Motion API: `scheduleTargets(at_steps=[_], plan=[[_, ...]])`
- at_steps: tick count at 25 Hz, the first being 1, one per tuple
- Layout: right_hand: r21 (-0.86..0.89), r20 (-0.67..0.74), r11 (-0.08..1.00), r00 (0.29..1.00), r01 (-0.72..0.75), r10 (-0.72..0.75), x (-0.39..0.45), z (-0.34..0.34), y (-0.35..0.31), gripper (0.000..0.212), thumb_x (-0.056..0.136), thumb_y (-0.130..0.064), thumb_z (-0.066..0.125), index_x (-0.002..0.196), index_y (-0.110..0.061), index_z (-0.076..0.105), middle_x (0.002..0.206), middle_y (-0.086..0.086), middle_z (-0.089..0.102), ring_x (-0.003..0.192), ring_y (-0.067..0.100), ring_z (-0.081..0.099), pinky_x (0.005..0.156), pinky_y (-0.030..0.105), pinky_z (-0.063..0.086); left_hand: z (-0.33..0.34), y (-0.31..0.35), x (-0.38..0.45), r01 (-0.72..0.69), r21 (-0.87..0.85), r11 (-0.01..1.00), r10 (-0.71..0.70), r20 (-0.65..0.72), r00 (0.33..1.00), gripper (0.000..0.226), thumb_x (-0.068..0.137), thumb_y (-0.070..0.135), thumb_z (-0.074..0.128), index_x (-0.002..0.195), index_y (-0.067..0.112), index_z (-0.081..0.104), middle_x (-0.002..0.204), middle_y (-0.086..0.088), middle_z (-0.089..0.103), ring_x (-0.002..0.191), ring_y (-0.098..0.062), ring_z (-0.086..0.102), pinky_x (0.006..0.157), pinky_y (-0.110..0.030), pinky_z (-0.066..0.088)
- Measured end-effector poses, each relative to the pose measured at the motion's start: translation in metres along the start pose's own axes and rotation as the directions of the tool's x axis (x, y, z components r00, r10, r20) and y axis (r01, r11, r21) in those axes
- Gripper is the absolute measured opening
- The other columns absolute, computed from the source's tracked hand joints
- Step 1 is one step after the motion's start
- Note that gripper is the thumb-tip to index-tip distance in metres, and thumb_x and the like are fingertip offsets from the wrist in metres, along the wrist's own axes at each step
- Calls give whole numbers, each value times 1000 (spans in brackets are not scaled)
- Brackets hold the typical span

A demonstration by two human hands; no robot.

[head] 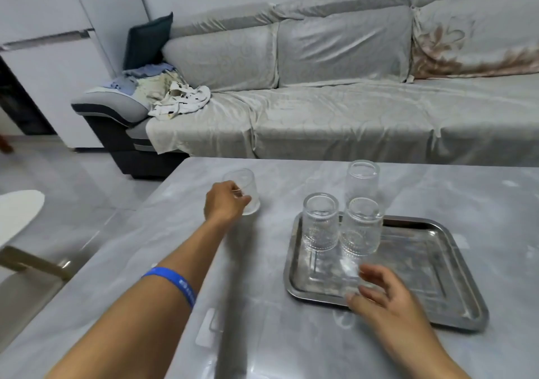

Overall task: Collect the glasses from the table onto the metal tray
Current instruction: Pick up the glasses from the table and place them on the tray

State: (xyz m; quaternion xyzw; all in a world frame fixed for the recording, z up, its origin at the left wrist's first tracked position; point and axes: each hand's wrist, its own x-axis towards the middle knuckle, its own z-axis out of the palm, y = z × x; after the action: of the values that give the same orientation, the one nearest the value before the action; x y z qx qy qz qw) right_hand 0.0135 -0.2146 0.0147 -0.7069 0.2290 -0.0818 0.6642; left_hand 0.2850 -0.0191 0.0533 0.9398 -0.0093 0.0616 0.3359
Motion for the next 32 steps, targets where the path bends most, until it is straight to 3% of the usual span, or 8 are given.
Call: scheduleTargets(at_steps=[3,6,10,16,18,22,26,32], plan=[[42,-20,998,999,-36,37,-1,-3,-17,24,78,-3,73,98,-15,68,96,7,76,80,18,70,80,34,54,-8,1,-18,-60,-78,995,50,-119,992,20,71,28,82,76,13,69,98,-7,70,93,-28,68,73,-28,43],[415,156,872,964,-260,214,-6,-1,-49,31,82,-18,70,109,-5,62,94,22,76,67,26,70,65,36,60,-21,20,-73,-304,-289,908,242,-232,942,20,68,28,85,72,24,66,112,4,51,97,-18,63,79,-27,49],[434,329,817,911,-380,249,-7,-8,-87,66,84,-59,54,125,-7,53,98,22,74,56,25,62,46,29,50,-29,49,-160,-746,-199,635,689,-290,664,17,73,34,80,74,19,72,117,-2,50,108,-13,54,88,-16,46],[495,389,757,888,-427,246,-7,-51,-79,67,78,-64,58,119,-11,70,107,14,72,83,27,67,75,37,52,-7,79,-203,-955,-118,274,960,-30,279,13,80,12,73,92,15,72,132,-11,60,117,-24,57,90,-28,53],[508,245,776,926,-375,287,-1,-67,-69,64,76,-60,63,122,-16,66,111,15,74,92,30,68,90,44,52,1,69,-199,-885,-264,384,914,-24,404,33,81,12,65,112,24,63,129,4,61,118,-13,56,96,-24,48],[441,-250,889,933,-128,258,18,-87,-66,58,70,-50,77,116,-17,62,109,12,70,79,23,63,63,34,51,24,40,-172,-304,-259,917,313,-7,950,37,83,25,59,120,24,57,112,1,66,104,-19,59,88,-39,49],[-63,-448,995,889,80,-100,39,-96,-63,66,55,-46,86,110,-24,56,111,3,68,92,20,67,81,42,57,45,18,-156,-51,105,993,17,306,952,15,76,28,54,90,21,57,99,-4,62,101,-34,55,76,-40,40],[-520,-343,851,895,72,-286,77,-84,-51,72,58,-42,89,117,-21,54,116,2,63,101,22,62,90,45,52,48,14,-144,15,-66,998,9,341,940,7,73,12,56,70,15,61,72,-4,67,82,-36,62,75,-43,53]])
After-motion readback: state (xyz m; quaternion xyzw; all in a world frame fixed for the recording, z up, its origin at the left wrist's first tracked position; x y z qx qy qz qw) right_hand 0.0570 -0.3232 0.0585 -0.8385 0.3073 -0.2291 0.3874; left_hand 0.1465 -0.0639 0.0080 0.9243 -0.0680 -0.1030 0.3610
